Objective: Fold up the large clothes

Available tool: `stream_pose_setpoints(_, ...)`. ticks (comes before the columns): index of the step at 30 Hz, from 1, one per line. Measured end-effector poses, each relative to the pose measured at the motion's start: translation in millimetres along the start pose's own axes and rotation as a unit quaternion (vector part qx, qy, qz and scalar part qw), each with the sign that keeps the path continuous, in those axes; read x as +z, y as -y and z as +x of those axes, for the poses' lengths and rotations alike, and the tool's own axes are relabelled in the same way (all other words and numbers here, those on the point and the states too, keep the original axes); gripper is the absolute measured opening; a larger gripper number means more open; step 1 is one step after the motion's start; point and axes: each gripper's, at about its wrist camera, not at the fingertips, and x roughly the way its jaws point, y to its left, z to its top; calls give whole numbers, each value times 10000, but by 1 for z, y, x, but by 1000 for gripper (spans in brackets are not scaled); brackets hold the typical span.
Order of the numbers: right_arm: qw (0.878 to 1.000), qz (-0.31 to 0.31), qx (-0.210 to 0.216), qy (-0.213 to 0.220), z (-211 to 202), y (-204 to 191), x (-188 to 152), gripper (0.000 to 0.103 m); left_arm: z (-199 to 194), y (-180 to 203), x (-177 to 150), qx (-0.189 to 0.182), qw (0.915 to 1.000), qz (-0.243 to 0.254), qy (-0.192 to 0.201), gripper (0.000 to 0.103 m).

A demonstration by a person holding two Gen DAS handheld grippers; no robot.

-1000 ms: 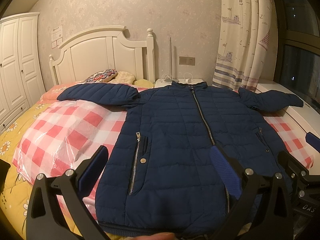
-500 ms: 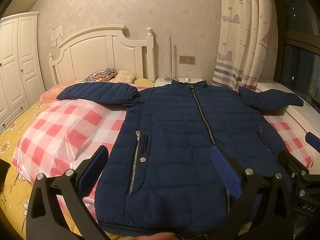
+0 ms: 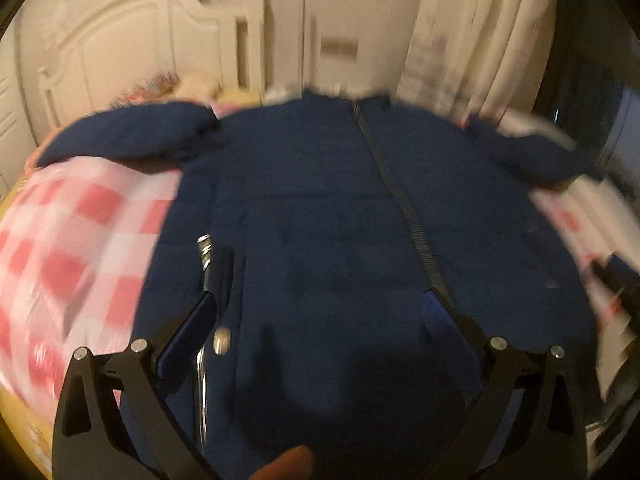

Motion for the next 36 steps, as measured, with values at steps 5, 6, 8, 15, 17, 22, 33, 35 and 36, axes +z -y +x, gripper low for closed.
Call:
stream_pose_setpoints(5, 9943, 895, -457, -360, 72, 71, 52, 99, 69, -13, 56, 588, 9980, 10, -243, 101)
stream_pose_setpoints(6, 9925, 1033, -542, -378, 83, 83, 61, 99, 81, -16, 68, 648, 9977, -34, -202, 101)
stream_pose_setpoints(8, 9879, 1361, -631, -396, 105, 109, 79, 99, 96, -23, 83, 666, 9975, -135, -173, 101)
stream_pose_setpoints(15, 9656, 2315, -1096, -456, 182, 190, 121, 96, 149, -42, 95, 412, 9978, -305, -409, 101)
stream_pose_setpoints(17, 9604, 2501, -1133, -484, 198, 206, 128, 85, 152, -41, 96, 463, 9976, -274, -437, 101)
stream_pose_setpoints(22, 9472, 3075, -901, 87, 197, 233, 135, 40, 157, -41, 101, 502, 9966, -396, -517, 101)
stream_pose_setpoints(33, 9926, -325, 247, 1144, 124, 28, 169, 19, 156, -42, 100, 459, 9968, -445, -481, 101)
stream_pose_setpoints(35, 9912, -790, 568, 900, 131, -14, 157, 20, 155, -42, 99, 441, 9969, -462, -465, 101)
stream_pose_setpoints(36, 9899, -1071, 674, 647, 138, -38, 146, 20, 155, -43, 100, 429, 9969, -469, -462, 101)
